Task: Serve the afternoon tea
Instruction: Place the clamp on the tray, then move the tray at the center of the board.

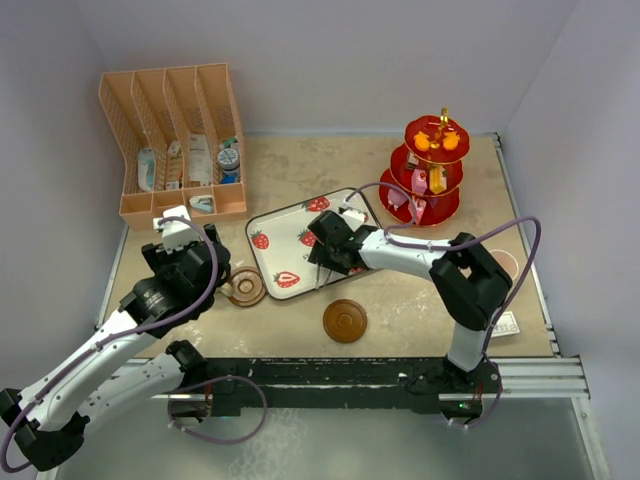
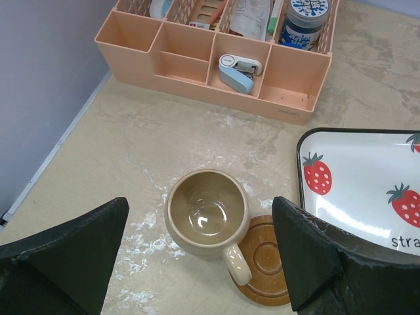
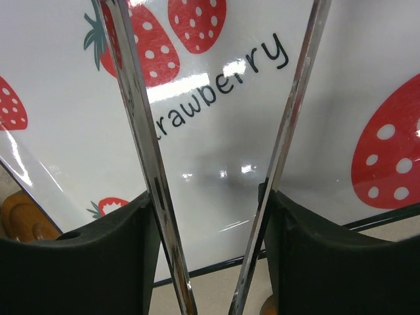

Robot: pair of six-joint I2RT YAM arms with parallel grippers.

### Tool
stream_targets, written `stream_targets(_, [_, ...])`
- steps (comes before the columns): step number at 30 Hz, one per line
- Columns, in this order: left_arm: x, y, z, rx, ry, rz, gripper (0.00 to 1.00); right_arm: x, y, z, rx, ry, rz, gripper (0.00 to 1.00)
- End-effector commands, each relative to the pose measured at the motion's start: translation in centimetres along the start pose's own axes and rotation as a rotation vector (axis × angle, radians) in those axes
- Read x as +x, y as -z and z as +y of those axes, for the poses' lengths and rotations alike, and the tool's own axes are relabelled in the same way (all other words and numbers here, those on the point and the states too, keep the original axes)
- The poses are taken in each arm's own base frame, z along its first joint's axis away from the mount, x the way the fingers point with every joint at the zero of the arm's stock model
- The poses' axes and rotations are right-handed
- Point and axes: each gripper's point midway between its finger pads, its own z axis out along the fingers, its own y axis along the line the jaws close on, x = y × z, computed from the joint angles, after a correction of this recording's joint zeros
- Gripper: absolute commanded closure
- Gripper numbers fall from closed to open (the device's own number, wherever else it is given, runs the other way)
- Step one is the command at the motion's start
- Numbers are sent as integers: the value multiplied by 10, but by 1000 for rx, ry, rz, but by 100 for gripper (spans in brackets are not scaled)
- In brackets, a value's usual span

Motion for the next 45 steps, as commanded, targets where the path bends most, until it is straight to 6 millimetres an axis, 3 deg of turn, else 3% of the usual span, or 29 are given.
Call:
stream_targets(1, [-9,1,-2,3,16,-20,12,-15,17,18,-53,-3,-40,37])
stream_targets(6, [-8,0,-2,3,12,-17,12,-18,42,33,-137,40,-9,30])
stream_targets(9, [-9,0,-3,2,13,-18,12,-30,59,32,-137,50,-42,29])
stream_targets(12, [-8,0,-3,4,11,-16,12,-41,78,16,-120,38,-98,27])
stream_targets(16, [-8,0,-4,9,8,-14,12,-44,91,-21,-129,2,-128,24])
stream_targets(20, [-7,0,-6,15,1,-9,12,-36,81,-58,-211,-62,-48,21])
stream_targets(28, [-8,0,-5,12,7,-12,12,-24,52,-75,-208,-148,22,18])
stream_targets(38, [-7,-1,-6,5,1,-10,12,-39,21,-60,-317,-277,19,17])
stream_targets(45, [-6,-2,-6,-2,-5,-9,12,-84,4,-29,-307,-212,-43,16])
